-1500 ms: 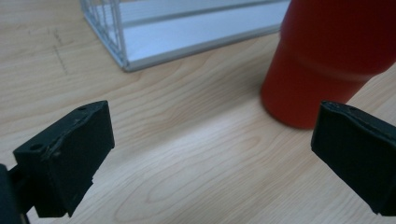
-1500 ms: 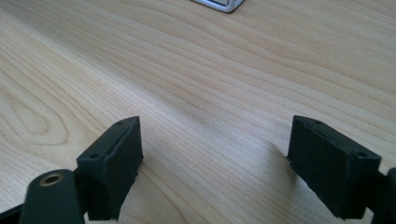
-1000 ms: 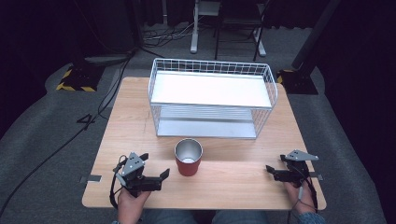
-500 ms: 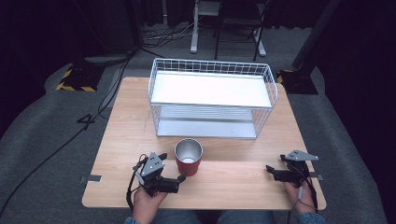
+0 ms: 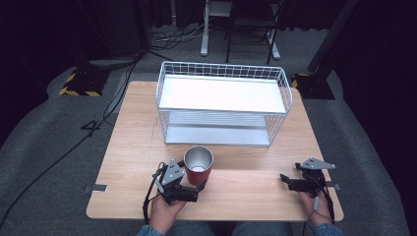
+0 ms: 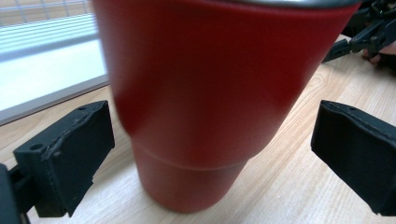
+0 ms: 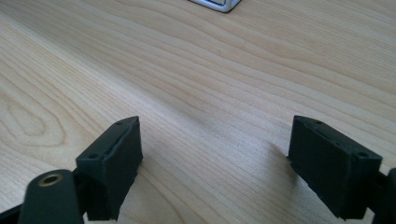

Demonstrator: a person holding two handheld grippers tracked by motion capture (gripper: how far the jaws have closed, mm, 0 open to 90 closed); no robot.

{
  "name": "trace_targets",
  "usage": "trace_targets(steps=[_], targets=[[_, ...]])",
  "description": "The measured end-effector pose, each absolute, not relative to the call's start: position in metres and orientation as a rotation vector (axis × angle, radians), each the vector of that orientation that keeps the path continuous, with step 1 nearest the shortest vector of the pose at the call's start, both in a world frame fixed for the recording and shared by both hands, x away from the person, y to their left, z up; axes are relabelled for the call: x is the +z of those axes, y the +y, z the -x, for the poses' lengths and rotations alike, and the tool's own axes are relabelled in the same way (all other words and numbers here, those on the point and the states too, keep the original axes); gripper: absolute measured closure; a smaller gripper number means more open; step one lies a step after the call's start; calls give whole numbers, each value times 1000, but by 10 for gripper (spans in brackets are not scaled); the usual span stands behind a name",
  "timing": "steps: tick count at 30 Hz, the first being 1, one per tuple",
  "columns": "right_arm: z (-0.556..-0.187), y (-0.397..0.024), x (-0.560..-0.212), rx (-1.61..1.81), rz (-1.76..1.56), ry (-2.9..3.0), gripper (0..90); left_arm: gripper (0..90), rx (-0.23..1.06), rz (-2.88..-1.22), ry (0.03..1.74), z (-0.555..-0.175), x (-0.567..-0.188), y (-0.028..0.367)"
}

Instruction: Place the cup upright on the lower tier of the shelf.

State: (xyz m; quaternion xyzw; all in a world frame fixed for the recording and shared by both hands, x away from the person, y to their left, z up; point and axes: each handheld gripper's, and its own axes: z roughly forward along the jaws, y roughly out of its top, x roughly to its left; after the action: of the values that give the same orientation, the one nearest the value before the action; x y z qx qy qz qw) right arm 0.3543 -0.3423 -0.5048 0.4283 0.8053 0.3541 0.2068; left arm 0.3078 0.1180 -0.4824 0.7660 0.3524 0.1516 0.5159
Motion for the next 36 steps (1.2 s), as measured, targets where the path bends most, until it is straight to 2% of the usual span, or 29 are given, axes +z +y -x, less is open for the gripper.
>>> trace_targets(steps=[8, 21, 24, 28, 36], targets=[[-354, -342, -505, 985, -1188, 2241, 179, 0, 433, -1876, 895, -320, -492, 106], [-354, -342, -505, 979, -1184, 2235, 180, 9, 426, -1910, 947, -331, -499, 99], [-354, -342, -505, 977, -1183, 2233, 180, 44, 426, -1916, 940, -331, -499, 99], [-354, -342, -505, 976, -1186, 2232, 180, 143, 406, -1925, 911, -329, -499, 99], [-353, -341, -505, 973, -1184, 2230, 180, 155, 414, -1932, 903, -329, -499, 99]])
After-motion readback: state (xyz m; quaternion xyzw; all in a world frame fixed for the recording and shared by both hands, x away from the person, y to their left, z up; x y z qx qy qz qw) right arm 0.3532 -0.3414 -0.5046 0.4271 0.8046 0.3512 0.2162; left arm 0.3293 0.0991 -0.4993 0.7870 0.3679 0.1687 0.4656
